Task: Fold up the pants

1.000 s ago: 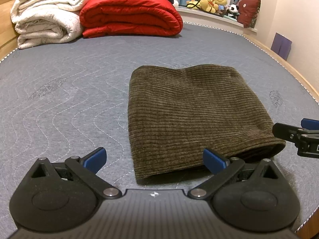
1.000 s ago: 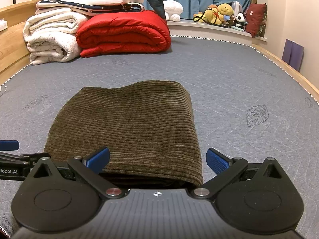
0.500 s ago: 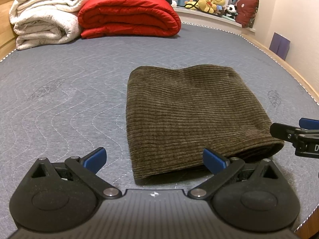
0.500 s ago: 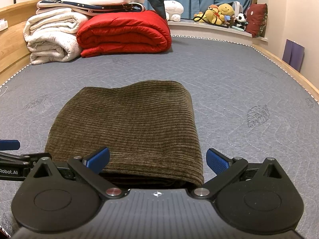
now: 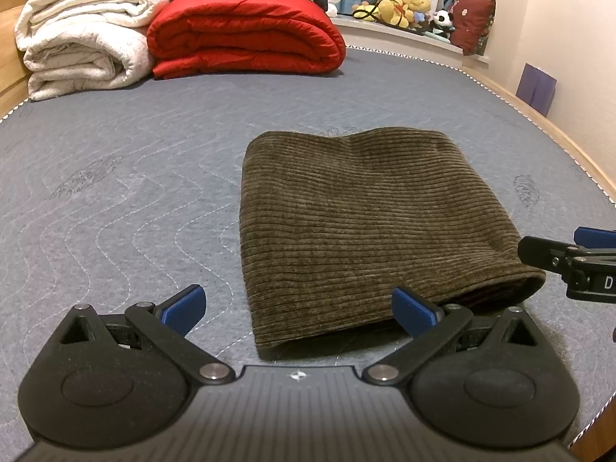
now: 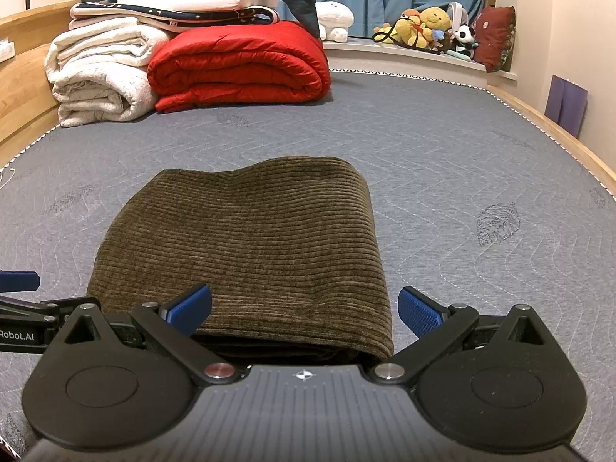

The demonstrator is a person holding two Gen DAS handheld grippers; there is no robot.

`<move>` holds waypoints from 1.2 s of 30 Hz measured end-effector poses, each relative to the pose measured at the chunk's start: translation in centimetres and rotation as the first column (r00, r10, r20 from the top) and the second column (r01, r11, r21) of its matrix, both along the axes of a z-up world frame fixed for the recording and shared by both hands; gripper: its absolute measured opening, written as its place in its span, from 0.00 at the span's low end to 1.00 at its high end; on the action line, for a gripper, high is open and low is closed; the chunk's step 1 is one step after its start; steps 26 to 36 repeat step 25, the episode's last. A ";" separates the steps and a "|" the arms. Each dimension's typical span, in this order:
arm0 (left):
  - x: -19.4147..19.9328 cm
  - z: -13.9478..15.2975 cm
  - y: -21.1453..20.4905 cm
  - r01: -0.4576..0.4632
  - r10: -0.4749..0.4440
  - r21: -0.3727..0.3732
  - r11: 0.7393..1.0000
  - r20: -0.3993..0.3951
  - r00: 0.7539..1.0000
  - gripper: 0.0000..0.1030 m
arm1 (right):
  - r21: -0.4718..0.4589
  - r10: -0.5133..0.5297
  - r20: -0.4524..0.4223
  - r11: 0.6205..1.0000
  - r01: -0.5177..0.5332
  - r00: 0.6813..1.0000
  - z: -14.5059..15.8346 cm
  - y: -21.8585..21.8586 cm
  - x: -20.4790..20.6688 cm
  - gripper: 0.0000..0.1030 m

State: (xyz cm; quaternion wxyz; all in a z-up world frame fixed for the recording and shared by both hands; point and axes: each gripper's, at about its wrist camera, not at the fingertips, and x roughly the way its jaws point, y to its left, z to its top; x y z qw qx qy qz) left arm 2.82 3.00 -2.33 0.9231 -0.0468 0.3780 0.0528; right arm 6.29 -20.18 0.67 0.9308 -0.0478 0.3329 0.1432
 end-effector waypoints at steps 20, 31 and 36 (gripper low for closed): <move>-0.1 0.0 0.0 0.024 -0.024 -0.007 1.000 0.012 1.000 1.00 | 0.001 -0.001 0.000 1.000 0.001 1.000 0.0 0.1 0.0 0.99; -0.2 0.1 -0.1 0.028 -0.027 -0.006 1.000 0.020 0.999 1.00 | 0.001 -0.002 0.000 1.000 0.002 1.000 0.0 0.1 0.0 0.99; -0.2 0.1 -0.1 0.028 -0.027 -0.006 1.000 0.020 0.999 1.00 | 0.001 -0.002 0.000 1.000 0.002 1.000 0.0 0.1 0.0 0.99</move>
